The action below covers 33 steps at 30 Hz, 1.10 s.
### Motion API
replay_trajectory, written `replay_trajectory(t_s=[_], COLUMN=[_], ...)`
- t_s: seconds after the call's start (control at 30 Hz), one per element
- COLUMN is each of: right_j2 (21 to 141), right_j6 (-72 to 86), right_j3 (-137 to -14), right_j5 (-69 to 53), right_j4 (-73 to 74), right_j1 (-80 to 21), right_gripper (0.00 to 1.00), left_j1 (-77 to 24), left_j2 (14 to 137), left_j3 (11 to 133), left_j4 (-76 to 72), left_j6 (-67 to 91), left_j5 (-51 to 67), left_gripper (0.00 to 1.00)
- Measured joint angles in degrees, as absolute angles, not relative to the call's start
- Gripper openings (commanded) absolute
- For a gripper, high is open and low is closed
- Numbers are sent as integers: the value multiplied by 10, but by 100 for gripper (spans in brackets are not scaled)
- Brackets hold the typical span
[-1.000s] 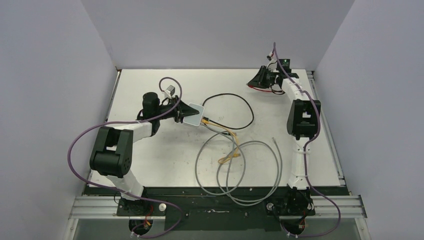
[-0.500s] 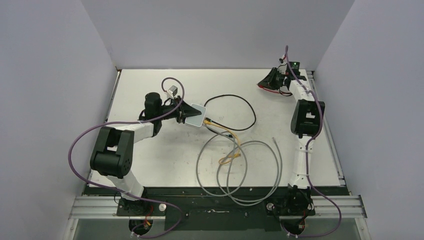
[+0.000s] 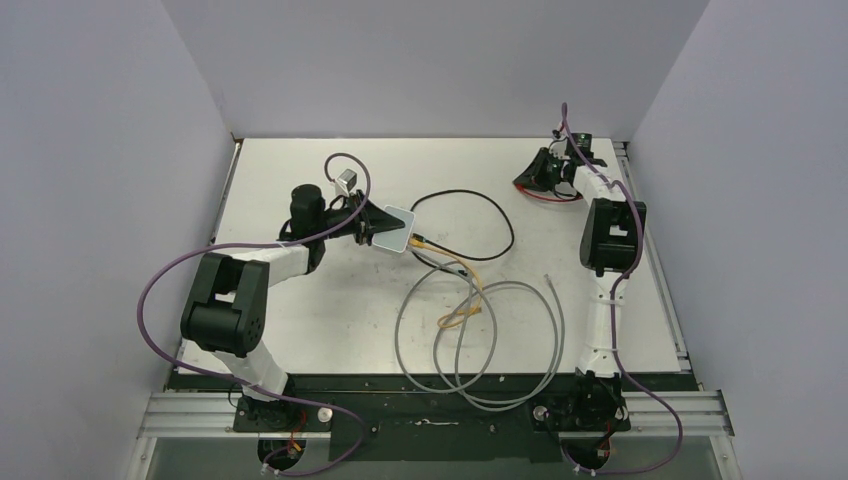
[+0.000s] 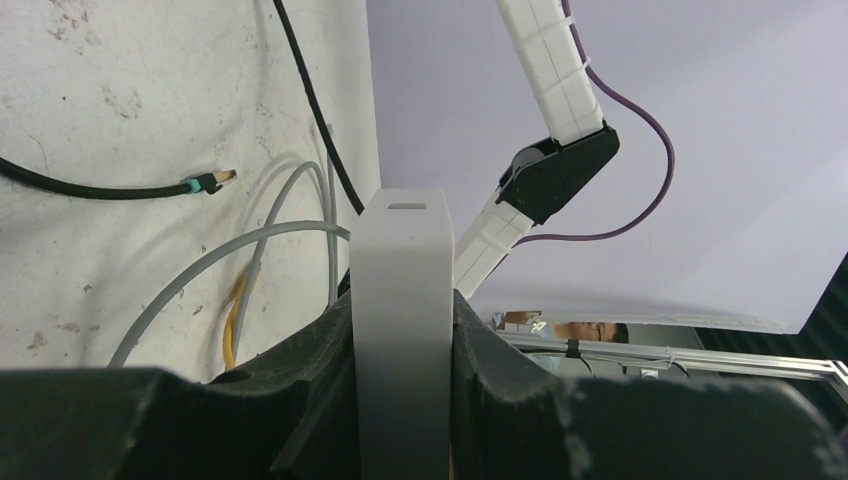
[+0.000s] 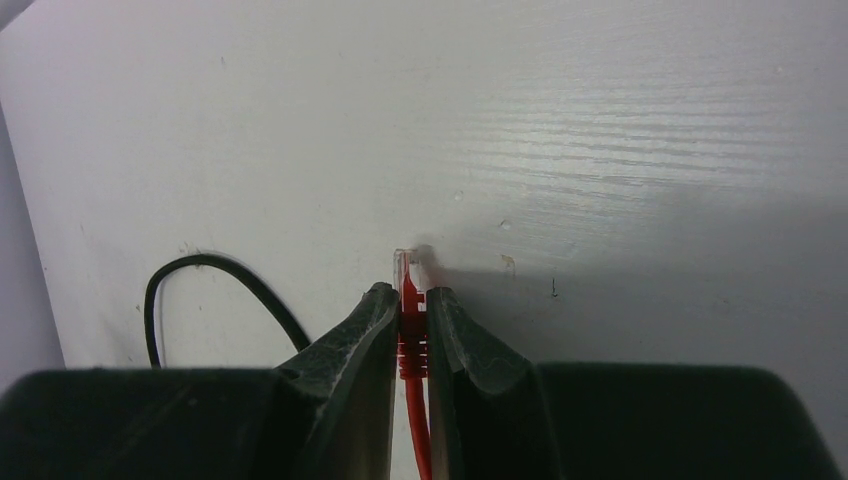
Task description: Pull the plug from the switch port
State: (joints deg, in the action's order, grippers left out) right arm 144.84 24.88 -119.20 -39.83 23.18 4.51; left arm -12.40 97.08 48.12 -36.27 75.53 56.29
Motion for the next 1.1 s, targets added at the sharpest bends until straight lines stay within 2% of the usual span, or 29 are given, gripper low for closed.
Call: replay_trajectory(t_s=[0.07,0.23,0.57,0.8,0.93,1.1], right_j2=[1447,1435,1396,1357,1343,1334], right_j6=[245,236,211,208,208,208], right_j3=[-1190,-1176,-1158,-1148,-1148,-1142], right_j5=[-396,-380,-341,-331,-329,-330], right_j4=[232,232,246,241,240,238], right_j1=[45,44,44,44,44,44], right_gripper=[17,33,74,98,90,90], left_j1=[-126,-128,-128,-128,-128,-128], left_j2=[971,971,971,975,977,984], left_j3=[481,481,481,481,481,483], left_j4=[-368,-371,-372,-373,-375,-376], left_j6=[759,762,762,762,762,762], left_j5=[563,562,562,562,562,562], left_gripper=[0,0,0,0,0,0])
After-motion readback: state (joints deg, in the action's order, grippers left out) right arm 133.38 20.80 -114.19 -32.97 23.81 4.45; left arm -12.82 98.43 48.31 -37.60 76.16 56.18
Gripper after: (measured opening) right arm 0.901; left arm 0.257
